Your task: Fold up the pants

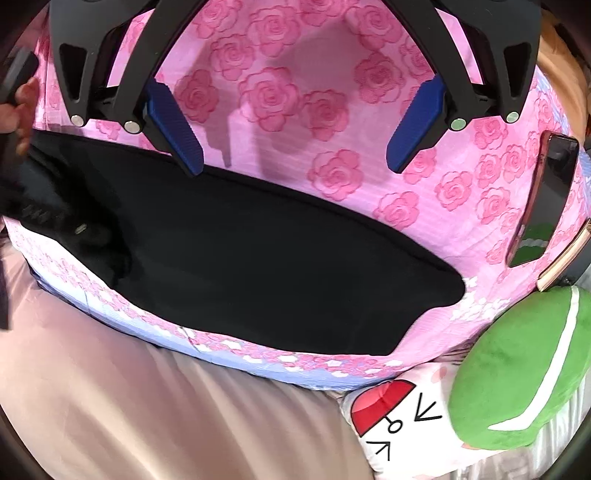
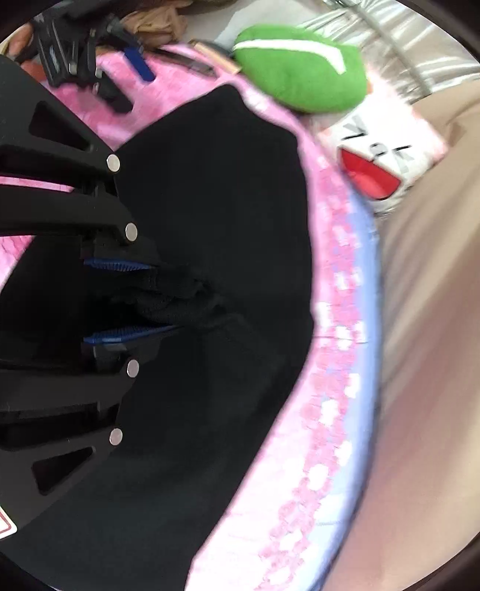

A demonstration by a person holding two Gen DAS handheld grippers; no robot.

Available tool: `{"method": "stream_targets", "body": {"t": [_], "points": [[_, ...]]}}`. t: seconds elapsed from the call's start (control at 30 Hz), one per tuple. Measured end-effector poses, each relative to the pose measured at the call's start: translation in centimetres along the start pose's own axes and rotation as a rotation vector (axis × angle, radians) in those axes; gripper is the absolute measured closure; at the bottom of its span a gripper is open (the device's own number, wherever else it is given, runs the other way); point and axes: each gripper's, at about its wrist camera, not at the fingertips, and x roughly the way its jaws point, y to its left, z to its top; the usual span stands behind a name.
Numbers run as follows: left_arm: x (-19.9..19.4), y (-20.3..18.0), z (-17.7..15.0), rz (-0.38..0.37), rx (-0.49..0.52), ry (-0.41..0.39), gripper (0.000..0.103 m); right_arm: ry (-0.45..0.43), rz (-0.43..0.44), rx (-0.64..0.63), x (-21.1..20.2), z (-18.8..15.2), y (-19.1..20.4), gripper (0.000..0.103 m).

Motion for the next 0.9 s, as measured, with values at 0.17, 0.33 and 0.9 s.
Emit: {"method": "stream_targets", "body": {"t": [0.17, 0.33, 0.9], "points": [[0.1, 0.7, 0.3, -0.014, -0.015, 0.023, 0.006, -0.105, 0.034, 0.023, -5.4, -1.1, -1.2, 0.044], [0.4, 2.2, 0.5, 0.031, -0.051, 0.021, 0.006, -0.183, -0.171, 0.194, -12.8, -5.8, -9.7, 0.032], [-0.6, -1.3, 0.9, 0.065, -0.088, 0.04, 0.006, -0.181, 0.085, 0.497, -11.0, -12.6, -17.7, 0.075]]}}
